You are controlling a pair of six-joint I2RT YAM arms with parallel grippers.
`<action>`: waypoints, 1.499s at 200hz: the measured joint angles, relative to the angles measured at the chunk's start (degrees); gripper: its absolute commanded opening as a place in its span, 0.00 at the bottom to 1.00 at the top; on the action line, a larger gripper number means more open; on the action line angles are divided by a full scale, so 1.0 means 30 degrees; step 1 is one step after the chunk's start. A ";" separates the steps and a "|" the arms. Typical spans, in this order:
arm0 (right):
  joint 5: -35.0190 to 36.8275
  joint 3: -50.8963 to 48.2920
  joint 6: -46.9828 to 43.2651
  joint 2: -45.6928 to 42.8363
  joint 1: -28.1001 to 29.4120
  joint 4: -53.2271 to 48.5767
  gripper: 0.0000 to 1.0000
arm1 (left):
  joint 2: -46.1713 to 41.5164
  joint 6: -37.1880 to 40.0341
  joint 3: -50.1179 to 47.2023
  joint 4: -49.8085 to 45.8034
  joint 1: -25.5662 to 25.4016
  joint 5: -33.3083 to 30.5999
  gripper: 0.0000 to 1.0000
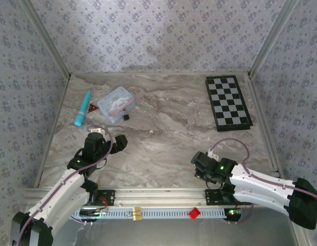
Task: Unlock the padlock with the key
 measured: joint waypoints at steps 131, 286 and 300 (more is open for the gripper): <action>0.0750 0.1064 -0.0044 0.1843 0.1690 0.0189 0.32 | -0.0160 0.0000 -0.0138 0.0000 0.0000 -0.0291 1.00; 0.1275 0.1690 0.0423 0.3585 0.2674 0.0073 0.25 | -0.0277 0.0007 -0.0372 0.0000 0.0000 -0.0350 1.00; 0.1326 0.1770 0.0415 0.3752 0.2681 0.0000 0.24 | -0.0262 0.0007 -0.0372 0.0007 0.0000 -0.0350 1.00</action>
